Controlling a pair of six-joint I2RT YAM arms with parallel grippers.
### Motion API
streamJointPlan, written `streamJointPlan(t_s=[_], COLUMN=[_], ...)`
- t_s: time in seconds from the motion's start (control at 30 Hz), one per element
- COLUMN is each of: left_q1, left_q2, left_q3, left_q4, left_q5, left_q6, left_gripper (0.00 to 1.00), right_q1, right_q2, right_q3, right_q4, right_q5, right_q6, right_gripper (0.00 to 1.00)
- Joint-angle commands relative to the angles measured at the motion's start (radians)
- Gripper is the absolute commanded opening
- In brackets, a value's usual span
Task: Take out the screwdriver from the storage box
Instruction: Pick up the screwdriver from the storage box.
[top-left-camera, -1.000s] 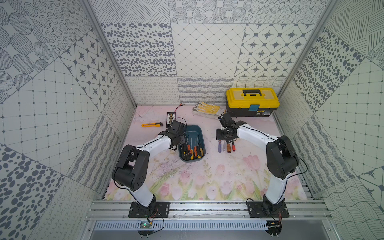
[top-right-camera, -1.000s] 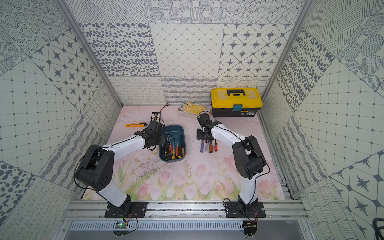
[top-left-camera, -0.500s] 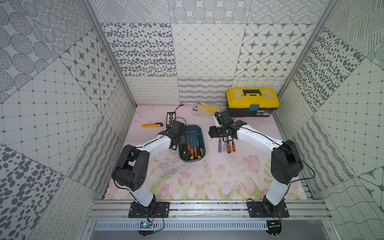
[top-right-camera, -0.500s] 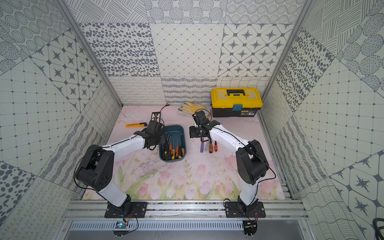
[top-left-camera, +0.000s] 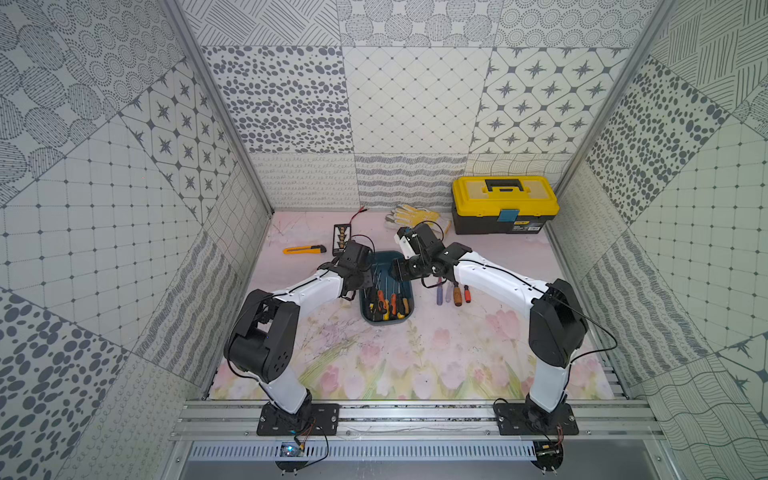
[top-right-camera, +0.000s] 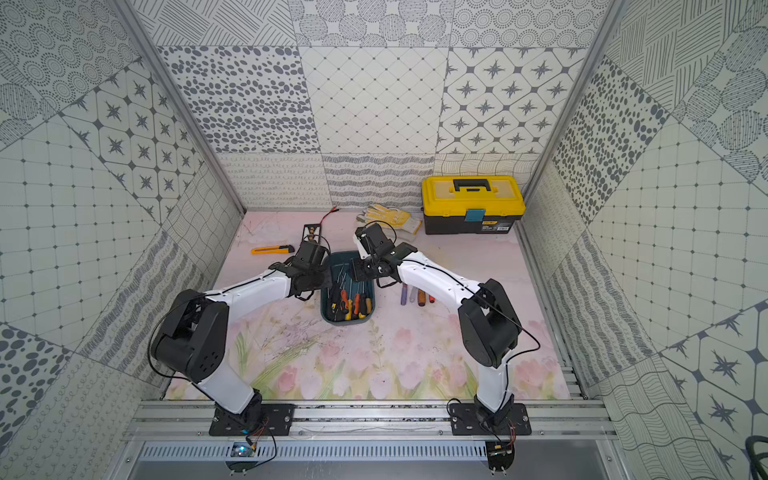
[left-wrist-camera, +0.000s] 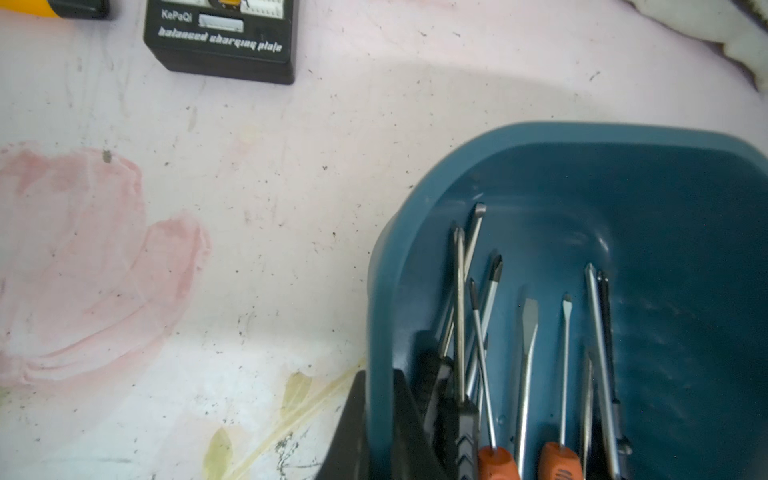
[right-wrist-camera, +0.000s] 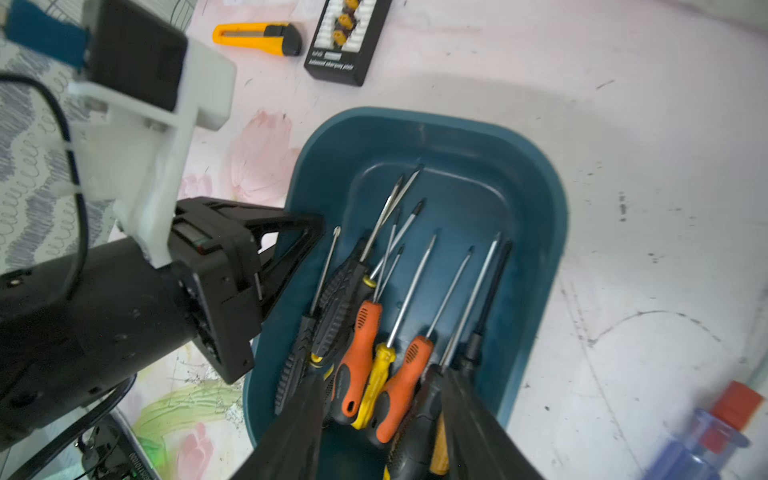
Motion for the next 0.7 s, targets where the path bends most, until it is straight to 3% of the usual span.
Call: streamJointPlan(t_s=[0.0,0.67], left_q1=[-0.007,-0.010], left_q2=[-0.011,-0.020], left_q3=[0.008,0.000], left_q4=[0.070,0.068], left_q5=[0.028,0.013], left_q6=[0.016,0.003], left_gripper=[0.00,0.00], right_q1=[0.022,0.116], right_q2=[0.046,0.145], right_q3=[0.032,-0.014], right_q4=[-0.004,-0.002], right_q5=[-0.037,-0.060], right_q6=[0.017,0.132], right_gripper=[0.51,0.52])
